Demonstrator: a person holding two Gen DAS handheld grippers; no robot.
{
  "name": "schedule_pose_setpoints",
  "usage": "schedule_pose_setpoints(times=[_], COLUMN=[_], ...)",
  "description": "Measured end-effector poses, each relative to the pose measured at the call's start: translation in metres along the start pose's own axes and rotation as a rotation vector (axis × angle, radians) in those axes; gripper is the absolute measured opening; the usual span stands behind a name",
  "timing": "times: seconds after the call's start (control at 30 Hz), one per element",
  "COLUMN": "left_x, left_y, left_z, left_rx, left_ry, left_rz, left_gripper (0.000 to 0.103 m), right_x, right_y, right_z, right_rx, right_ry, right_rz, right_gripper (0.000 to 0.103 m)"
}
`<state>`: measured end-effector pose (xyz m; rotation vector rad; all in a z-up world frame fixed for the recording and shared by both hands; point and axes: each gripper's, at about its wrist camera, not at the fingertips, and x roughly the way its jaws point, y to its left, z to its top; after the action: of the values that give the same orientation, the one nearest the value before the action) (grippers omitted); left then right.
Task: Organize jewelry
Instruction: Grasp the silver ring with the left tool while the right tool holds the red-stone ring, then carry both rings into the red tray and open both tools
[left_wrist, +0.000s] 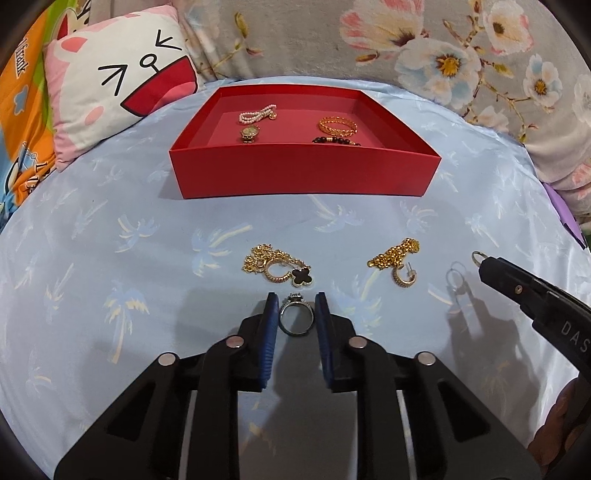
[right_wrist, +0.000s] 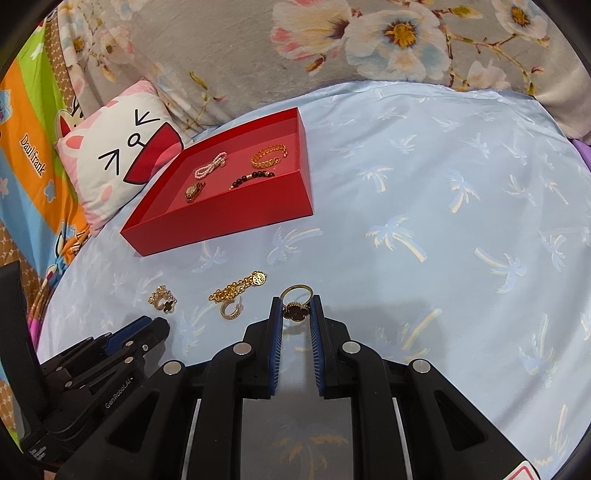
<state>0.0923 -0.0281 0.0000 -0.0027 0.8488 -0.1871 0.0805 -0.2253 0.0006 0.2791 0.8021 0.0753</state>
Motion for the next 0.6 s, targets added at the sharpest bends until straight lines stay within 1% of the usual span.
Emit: schedule_pose_setpoints(times=[0.17, 0.33, 0.47, 0.6], left_x=[-0.003, -0.022, -0.044, -0.065], left_y=[0.002, 0.005, 0.011, 0.018], left_z=[0.000, 0.007, 0.019, 0.041], left_rx=[-0.007, -0.022, -0.034, -0.040], left_ry=[-0.006, -0.033, -0.064, -0.106], left_rz=[-0.017, -0.045, -0.076, -0.092], left_gripper=[0.019, 0.019, 0.019, 0.019], right_x=[-0.003, -0.014, -0.026, -0.038], right_y=[0.000, 0.004, 0.012, 0.026], right_z=[0.001, 0.005, 0.011, 0.028], right_rx=[0.002, -0.001, -0.016, -0.051], right_ry=[-0.006, -0.024, -0.044, -0.073], right_rz=[0.008, 0.024, 0.044, 0.073], right_gripper=[0.013, 0.013, 0.013, 0.013])
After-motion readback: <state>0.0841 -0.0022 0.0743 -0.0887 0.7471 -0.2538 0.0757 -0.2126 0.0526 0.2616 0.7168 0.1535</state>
